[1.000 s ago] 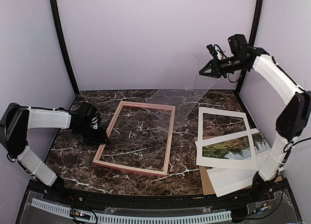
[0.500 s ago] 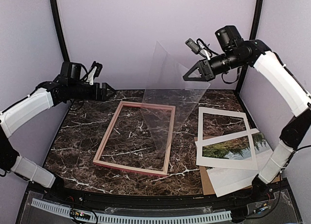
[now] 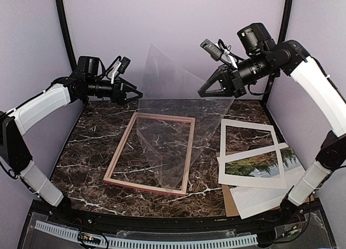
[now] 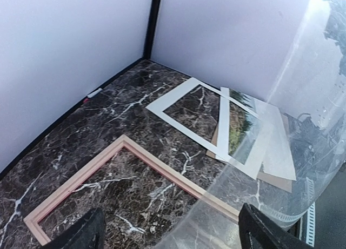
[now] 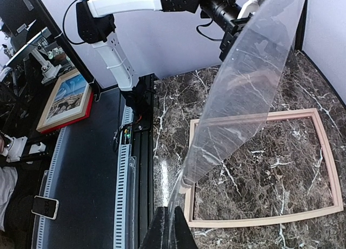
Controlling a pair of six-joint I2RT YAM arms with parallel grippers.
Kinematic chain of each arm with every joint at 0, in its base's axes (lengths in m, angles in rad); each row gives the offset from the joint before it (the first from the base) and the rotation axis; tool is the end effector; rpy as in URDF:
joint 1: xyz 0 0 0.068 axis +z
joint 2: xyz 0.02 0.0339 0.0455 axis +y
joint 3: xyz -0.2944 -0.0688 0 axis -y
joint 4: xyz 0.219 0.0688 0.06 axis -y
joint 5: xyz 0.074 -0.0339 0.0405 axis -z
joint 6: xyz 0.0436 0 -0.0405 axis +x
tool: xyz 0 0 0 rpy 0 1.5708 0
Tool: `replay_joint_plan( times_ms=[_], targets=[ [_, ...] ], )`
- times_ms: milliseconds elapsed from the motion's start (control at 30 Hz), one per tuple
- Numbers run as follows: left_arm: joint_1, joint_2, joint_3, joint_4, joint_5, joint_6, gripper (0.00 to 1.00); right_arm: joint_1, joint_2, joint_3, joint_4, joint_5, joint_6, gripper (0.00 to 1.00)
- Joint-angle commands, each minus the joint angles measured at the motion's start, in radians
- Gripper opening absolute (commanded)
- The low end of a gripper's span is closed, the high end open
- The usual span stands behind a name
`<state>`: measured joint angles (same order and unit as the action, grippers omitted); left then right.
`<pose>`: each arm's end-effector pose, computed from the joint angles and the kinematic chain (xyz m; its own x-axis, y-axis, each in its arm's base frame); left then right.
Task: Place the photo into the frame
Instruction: Pass from the right arm to the left
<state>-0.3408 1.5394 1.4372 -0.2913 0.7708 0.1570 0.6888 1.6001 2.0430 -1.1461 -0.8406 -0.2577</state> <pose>0.3027 -0.1396 0.4047 -0.2246 0.1987 -0.9540 0.8923 0.4353 -0.1194 0.1951 0.2027 0.4892 -0.2629 -0.4366 -0.8604 -0.9614 0.0439 0.2715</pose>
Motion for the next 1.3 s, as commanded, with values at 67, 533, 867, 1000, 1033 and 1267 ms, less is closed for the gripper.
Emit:
replay_joint_plan(
  times_ms=[67, 533, 867, 1000, 1033, 1267],
  targets=[
    [-0.023, 0.001, -0.019, 0.011, 0.283, 0.074, 0.83, 0.005, -0.01, 0.014, 0.027, 0.0, -0.019, 0.0],
    [-0.033, 0.023, -0.039, -0.026, 0.369, 0.111, 0.45, -0.072, -0.014, -0.024, 0.075, 0.089, 0.065, 0.0],
    [-0.033, -0.001, -0.08, -0.023, 0.36, 0.092, 0.23, -0.122, 0.023, -0.044, 0.085, 0.149, 0.106, 0.0],
    [-0.033, -0.004, -0.08, -0.03, 0.338, 0.093, 0.17, -0.126, 0.03, -0.068, 0.076, 0.178, 0.101, 0.0],
    [-0.033, -0.003, -0.074, -0.033, 0.337, 0.092, 0.15, -0.125, 0.031, -0.075, 0.078, 0.185, 0.102, 0.0],
    [-0.033, 0.009, -0.052, -0.042, 0.327, 0.068, 0.0, -0.135, 0.054, -0.096, 0.08, 0.231, 0.11, 0.0]
  ],
)
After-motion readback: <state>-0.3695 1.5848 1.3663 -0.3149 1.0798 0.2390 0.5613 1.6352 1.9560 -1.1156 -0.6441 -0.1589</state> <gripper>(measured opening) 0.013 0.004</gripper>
